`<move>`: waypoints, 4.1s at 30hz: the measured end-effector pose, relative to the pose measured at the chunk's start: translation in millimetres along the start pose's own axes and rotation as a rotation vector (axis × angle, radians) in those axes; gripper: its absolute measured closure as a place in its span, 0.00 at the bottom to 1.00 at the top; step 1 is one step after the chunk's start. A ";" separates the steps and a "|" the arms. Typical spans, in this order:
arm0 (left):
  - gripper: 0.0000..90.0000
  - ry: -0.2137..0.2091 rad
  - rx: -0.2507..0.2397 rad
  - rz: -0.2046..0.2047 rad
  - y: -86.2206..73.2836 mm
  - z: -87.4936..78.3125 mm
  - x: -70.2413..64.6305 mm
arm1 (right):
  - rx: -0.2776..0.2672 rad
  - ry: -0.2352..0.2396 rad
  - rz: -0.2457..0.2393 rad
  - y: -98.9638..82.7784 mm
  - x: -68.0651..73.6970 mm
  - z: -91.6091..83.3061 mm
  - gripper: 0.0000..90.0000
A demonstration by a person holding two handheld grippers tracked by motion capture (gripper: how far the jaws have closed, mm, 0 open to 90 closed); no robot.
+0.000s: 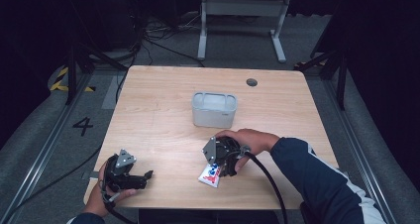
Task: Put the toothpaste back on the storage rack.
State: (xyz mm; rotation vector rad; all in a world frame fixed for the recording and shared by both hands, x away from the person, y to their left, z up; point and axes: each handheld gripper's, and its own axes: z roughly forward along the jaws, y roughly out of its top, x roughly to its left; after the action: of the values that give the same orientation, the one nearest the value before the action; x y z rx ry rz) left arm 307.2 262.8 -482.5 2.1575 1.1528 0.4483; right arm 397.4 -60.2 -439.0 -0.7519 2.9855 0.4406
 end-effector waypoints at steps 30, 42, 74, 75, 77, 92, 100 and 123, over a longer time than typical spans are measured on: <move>0.10 -0.005 0.000 0.007 0.6 0.4 0.9 | -0.049 0.035 0.076 -3.8 -8.2 6.9 0.52; 0.10 -0.005 0.000 0.007 0.7 0.5 0.9 | -0.226 0.000 0.159 -23.0 -6.0 -4.3 0.65; 0.10 -0.007 0.000 0.007 0.8 0.6 1.0 | -0.615 -0.142 0.298 -51.4 10.0 -40.2 0.68; 0.10 -0.007 0.000 0.007 0.8 0.7 1.0 | -0.623 -0.147 0.301 -51.6 10.9 -41.7 0.68; 0.10 -0.007 0.000 0.007 0.8 0.6 1.0 | -0.640 -0.165 0.310 -51.9 12.1 -44.5 0.68; 0.10 -0.007 0.000 0.007 0.9 0.6 1.1 | -0.683 -0.283 0.391 -52.9 15.2 -58.2 0.68; 0.10 -0.007 0.001 0.006 0.9 0.7 0.9 | -0.708 -0.351 0.429 -51.6 14.7 -66.0 0.68; 0.10 -0.022 0.006 0.032 5.3 4.1 3.4 | -0.766 -0.515 0.541 -58.7 10.3 -93.9 0.68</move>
State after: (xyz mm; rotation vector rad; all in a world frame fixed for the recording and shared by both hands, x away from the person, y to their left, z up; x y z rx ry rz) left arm 314.6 261.9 -482.0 2.1837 1.1108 0.4347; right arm 419.4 -140.6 -365.5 0.1992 2.4269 1.5612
